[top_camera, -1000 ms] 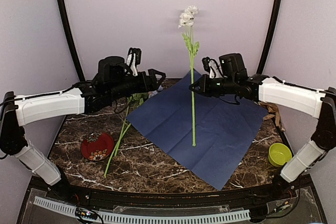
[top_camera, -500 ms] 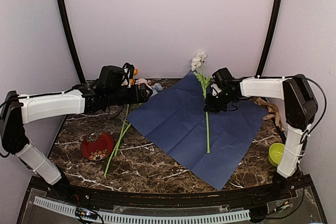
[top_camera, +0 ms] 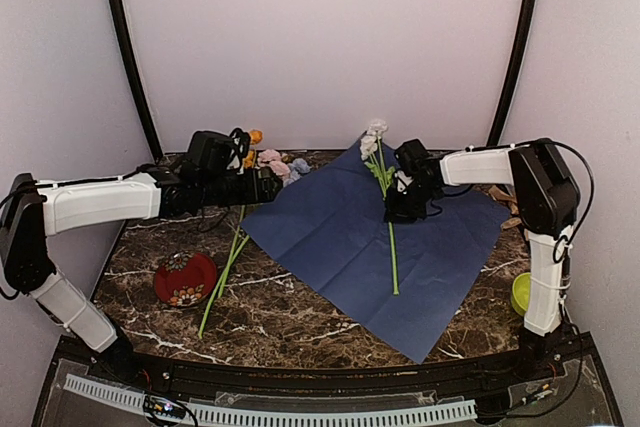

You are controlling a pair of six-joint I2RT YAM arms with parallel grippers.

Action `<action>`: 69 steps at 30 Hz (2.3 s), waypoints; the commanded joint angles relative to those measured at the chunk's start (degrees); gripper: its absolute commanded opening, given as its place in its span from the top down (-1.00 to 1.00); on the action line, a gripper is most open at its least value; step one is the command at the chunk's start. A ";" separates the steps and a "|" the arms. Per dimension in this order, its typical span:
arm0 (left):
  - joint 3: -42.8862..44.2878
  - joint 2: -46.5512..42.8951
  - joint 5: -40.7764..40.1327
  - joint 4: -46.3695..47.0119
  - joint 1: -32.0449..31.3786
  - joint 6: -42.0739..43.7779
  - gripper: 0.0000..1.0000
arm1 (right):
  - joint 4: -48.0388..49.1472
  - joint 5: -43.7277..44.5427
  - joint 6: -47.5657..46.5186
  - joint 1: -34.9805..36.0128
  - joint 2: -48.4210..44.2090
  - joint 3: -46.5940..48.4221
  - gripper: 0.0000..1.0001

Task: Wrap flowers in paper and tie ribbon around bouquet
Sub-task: Place the fake flower on the flattened wrapping paper, then pick up the fake flower from the center of the board.

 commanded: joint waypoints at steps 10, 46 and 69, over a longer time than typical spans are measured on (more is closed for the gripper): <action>-1.87 4.54 1.28 -9.79 13.24 2.36 0.02 | -7.00 11.35 -3.81 3.67 -7.26 2.71 0.02; -1.38 18.35 -2.26 -21.76 13.33 9.74 0.60 | -7.26 10.68 -5.59 7.66 -9.77 0.76 0.00; 0.52 14.19 4.22 -19.06 12.24 9.10 0.90 | -8.35 10.62 -6.64 7.85 -10.03 0.60 -0.01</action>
